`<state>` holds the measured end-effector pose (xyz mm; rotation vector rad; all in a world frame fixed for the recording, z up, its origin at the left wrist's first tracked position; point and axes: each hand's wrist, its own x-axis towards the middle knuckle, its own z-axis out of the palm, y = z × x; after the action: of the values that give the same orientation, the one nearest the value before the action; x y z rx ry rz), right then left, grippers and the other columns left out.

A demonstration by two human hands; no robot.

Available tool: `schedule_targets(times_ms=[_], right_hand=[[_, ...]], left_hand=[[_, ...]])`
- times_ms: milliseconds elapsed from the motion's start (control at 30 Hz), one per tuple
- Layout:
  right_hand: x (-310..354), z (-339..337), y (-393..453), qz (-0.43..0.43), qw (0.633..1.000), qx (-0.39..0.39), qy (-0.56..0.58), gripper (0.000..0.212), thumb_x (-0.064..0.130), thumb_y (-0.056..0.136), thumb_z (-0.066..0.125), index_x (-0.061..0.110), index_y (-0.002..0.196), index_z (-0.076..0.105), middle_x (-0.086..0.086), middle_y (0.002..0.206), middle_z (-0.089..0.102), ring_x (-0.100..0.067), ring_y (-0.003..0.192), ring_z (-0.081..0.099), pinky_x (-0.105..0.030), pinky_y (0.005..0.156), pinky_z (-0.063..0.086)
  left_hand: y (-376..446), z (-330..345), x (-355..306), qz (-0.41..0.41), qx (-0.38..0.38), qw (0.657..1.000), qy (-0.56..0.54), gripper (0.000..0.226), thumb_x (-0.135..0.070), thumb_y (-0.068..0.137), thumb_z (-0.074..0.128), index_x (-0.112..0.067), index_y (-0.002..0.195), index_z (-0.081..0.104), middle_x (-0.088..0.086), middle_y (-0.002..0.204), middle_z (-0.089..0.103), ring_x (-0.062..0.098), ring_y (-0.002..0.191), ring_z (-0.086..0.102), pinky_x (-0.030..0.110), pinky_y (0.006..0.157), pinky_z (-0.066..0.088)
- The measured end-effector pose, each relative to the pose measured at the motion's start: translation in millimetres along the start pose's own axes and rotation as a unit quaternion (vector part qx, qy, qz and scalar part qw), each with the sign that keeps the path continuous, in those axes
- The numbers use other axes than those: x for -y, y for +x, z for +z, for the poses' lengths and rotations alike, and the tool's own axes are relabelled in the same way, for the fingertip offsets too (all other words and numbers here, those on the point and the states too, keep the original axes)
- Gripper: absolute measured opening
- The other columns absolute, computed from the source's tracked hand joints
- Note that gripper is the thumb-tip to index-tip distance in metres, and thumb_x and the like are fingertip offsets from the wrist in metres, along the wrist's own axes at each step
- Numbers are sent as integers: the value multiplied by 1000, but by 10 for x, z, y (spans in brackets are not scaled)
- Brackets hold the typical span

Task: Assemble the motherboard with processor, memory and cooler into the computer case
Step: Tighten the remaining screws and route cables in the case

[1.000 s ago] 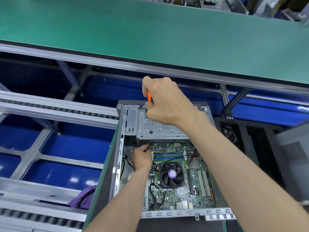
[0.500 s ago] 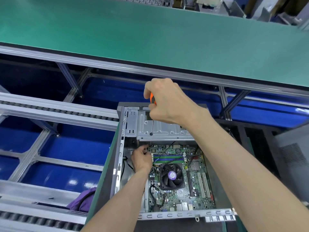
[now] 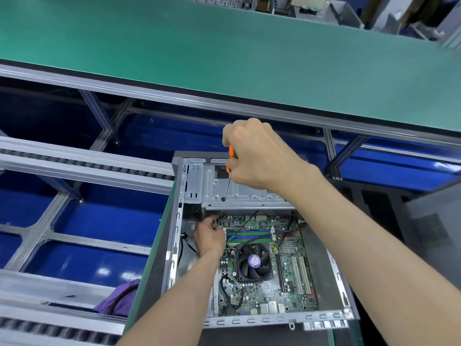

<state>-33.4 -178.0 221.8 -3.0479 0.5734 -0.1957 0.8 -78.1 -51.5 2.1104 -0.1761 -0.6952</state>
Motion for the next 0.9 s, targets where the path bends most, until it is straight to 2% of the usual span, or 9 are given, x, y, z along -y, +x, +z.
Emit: schedule_targets(times_ms=[133,267,333,400,500,600,700,800,900], right_hand=[[12,43,-28,21,997,-56,-53,25,28,91,59,10,82,44,-2,67,30,-33,68,42,-37,59,34],[-48,-65,52,-17,999,25,17,24,20,75,61,9,96,62,-5,95,56,-33,85,56,-40,69,50],[-25,-79,82,-10,999,39,27,24,14,72,60,8,95,65,-5,95,59,-33,88,57,-41,72,52],[18,-33,104,5,1000,16,6,9,15,78,61,9,81,56,-6,82,53,-35,78,55,-39,62,46],[107,14,90,8,998,-40,-52,43,23,89,61,17,65,26,0,67,27,-25,55,34,-36,57,27],[71,-71,127,-23,999,17,-28,12,20,78,63,9,81,58,-8,83,50,-35,74,55,-39,57,42],[21,-123,121,-32,997,67,-16,34,14,71,61,2,102,67,-14,100,61,-37,94,60,-47,72,54],[39,-25,76,-5,1000,7,-25,18,23,87,59,6,90,52,-5,78,44,-35,76,51,-39,60,40],[77,-28,59,2,998,-28,-63,30,29,91,58,12,76,39,0,69,28,-27,60,36,-36,57,27]], left_hand=[[-1,3,0,-5,5,1000,-12,43,5,91,59,-18,126,66,-3,86,64,16,86,63,27,89,51],[9,-3,5,-4,-1,1000,-3,42,3,91,60,-18,126,66,-2,88,65,15,84,62,21,85,46],[17,5,6,-6,-1,1000,-1,42,3,91,59,-18,126,66,-1,89,66,13,81,61,20,85,44],[13,10,5,-9,2,1000,1,41,3,91,59,-18,126,66,-2,88,65,10,78,59,20,84,44],[15,-5,3,-6,5,1000,4,40,2,92,59,-17,125,67,-1,89,65,14,82,60,21,84,44],[25,-7,5,-11,4,1000,1,40,2,91,58,-19,124,68,-4,88,66,9,78,59,22,86,44],[37,10,31,-8,2,1000,-3,40,1,91,59,-21,122,68,-9,81,63,0,74,56,22,84,45],[45,22,52,5,-2,1000,9,40,1,91,58,-20,123,69,-10,79,63,10,76,60,22,84,46],[49,15,57,12,-3,1000,9,39,0,91,58,-20,123,69,-10,78,64,11,75,62,22,84,47]])
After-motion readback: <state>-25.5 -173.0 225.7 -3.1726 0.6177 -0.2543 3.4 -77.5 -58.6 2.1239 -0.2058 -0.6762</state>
